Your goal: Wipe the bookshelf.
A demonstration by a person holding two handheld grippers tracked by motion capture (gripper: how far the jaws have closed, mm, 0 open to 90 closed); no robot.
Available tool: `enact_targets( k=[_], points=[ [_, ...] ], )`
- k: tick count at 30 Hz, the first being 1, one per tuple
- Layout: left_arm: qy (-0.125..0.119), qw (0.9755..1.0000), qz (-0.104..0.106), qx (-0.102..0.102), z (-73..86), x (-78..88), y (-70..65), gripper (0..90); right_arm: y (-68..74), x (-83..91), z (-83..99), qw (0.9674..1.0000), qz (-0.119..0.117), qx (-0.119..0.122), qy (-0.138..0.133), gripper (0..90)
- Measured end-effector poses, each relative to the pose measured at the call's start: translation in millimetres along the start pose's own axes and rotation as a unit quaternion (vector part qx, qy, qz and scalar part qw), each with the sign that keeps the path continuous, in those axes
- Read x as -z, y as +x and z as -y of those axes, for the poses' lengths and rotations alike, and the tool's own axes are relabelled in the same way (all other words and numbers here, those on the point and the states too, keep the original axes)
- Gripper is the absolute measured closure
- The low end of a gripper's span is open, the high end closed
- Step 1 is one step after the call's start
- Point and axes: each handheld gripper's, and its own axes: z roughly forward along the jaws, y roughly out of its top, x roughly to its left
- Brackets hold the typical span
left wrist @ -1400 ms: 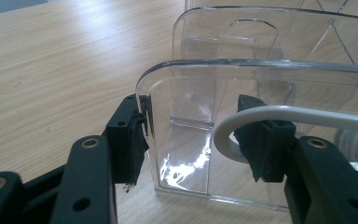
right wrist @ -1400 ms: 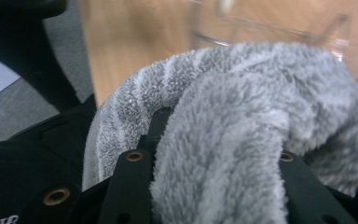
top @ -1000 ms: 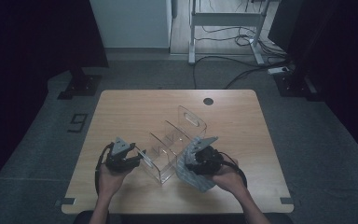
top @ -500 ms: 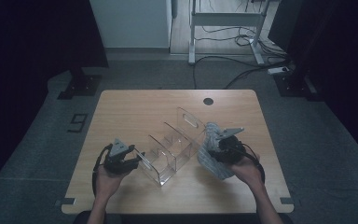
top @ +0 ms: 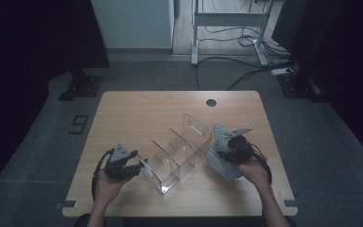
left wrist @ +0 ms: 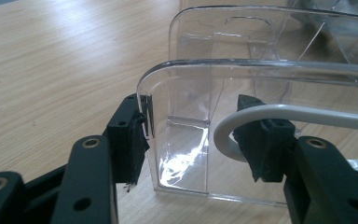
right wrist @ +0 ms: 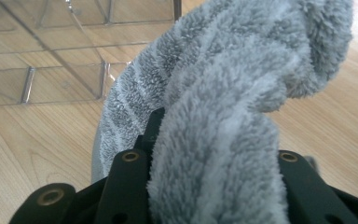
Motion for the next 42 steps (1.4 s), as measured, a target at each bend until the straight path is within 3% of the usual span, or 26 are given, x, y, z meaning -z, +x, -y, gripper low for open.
enact_targets(
  k=[4,9,16,22,30,35,42],
  points=[
    [0.002,1.0000,0.007,-0.005,0.5,1.0,-1.7,45.2,2.3,-11.7,-0.9,0.9999,-0.010,0.006,0.004,61.0],
    [0.004,0.9998,0.016,-0.009,0.4,1.6,-2.4,45.1,1.0,-24.4,-1.5,0.9995,-0.021,0.020,-0.009,60.3],
    [0.004,0.9998,0.018,-0.010,0.5,1.2,-1.9,45.1,-2.6,-38.7,-3.2,0.9983,-0.049,0.025,-0.020,65.7],
    [0.004,0.9998,0.018,-0.010,0.5,1.1,-2.2,45.1,1.7,-50.8,-3.8,0.9986,-0.038,0.037,0.004,67.0],
    [0.002,0.9999,0.015,-0.007,0.6,0.9,-2.7,45.1,2.7,-69.2,0.8,0.9983,-0.030,0.032,0.039,67.3],
    [0.000,0.9999,0.012,-0.004,1.2,0.9,-3.0,45.1,1.2,-72.3,2.4,0.9984,-0.034,0.016,0.042,67.3],
    [-0.005,1.0000,0.008,0.002,2.4,0.4,-2.6,44.9,1.1,-66.9,4.5,0.9984,-0.026,0.016,0.048,66.3]
  ],
)
